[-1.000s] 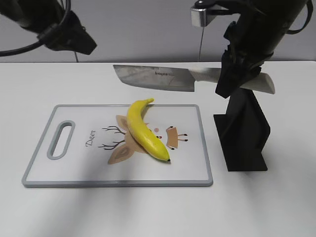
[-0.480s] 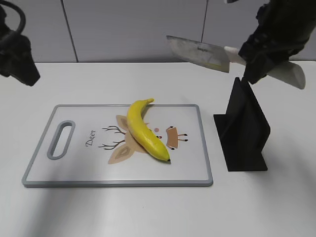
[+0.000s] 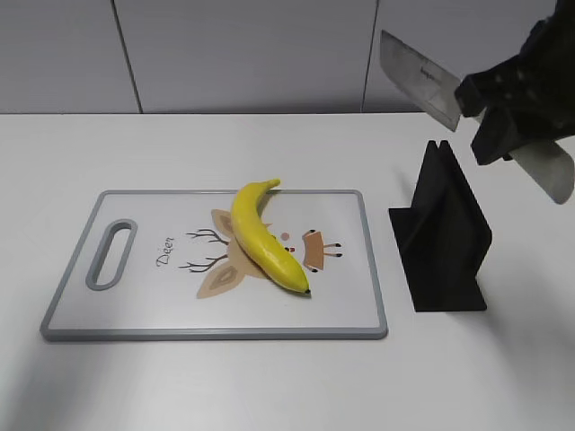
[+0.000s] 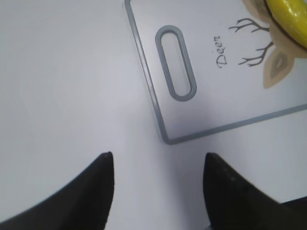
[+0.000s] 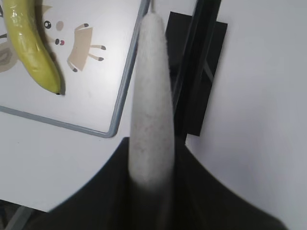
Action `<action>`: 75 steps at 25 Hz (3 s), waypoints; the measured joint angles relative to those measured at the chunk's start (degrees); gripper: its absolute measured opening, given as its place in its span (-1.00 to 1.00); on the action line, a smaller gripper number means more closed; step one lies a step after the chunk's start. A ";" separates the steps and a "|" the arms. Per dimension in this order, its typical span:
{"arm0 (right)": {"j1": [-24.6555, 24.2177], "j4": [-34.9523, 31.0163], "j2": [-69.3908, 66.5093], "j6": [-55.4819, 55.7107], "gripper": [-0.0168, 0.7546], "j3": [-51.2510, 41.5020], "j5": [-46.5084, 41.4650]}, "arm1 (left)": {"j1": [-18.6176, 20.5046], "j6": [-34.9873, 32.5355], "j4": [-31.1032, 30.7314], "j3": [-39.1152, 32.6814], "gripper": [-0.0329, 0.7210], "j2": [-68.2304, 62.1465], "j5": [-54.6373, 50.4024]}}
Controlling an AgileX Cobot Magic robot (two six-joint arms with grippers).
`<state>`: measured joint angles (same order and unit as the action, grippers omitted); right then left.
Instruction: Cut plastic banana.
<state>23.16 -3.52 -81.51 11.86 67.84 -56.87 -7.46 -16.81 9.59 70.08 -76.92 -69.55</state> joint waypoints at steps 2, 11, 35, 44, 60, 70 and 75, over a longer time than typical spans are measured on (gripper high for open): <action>0.00 0.85 1.33 2.22 -0.50 -2.10 0.91 | 0.38 0.24 -0.80 -3.68 0.61 3.31 0.00; 0.00 2.67 4.67 8.50 -0.50 -11.05 6.92 | 0.56 2.72 -1.87 -18.26 0.61 23.31 3.40; 0.00 4.64 2.06 12.86 -0.50 -14.11 10.77 | 0.56 4.83 -4.31 -40.00 0.61 77.20 2.42; 0.00 4.70 -1.91 12.92 -0.50 -14.11 12.75 | 0.56 5.07 -4.44 -41.66 0.61 77.25 6.41; 0.00 4.74 -5.65 13.08 -0.50 -13.94 13.66 | 0.56 5.18 -4.44 -41.66 0.61 77.25 6.65; 0.15 4.64 -5.64 12.39 0.44 -14.06 14.86 | 0.56 5.18 -4.44 -41.66 0.61 77.25 6.65; 0.15 5.80 -0.26 9.28 0.51 -14.06 12.38 | 0.56 5.18 -4.48 -41.66 0.61 77.25 6.65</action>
<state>23.31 2.28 -81.77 21.14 53.78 -44.49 -6.90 -11.63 5.10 28.42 0.33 -62.90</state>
